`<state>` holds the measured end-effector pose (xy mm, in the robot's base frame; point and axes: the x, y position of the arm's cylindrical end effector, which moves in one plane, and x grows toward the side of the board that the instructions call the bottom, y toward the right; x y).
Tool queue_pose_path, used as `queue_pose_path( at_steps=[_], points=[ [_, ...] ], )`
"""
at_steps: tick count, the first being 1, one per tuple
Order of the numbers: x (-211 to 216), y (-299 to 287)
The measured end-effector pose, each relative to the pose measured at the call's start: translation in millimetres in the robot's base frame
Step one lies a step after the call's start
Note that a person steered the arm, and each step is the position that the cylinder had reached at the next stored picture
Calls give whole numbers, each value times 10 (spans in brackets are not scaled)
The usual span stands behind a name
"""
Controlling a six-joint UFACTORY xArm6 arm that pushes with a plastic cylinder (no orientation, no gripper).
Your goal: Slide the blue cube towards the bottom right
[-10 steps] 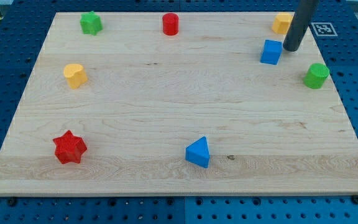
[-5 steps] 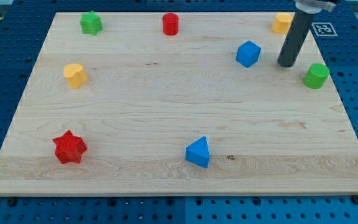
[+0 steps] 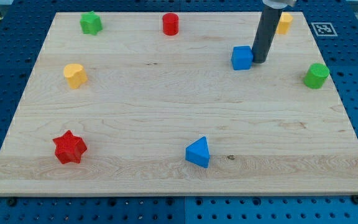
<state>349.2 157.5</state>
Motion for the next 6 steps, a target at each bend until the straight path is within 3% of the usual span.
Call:
queue_pose_path(
  at_steps=[2, 3, 6],
  points=[
    [-511, -213],
    [-409, -430],
    [1158, -5]
  ],
)
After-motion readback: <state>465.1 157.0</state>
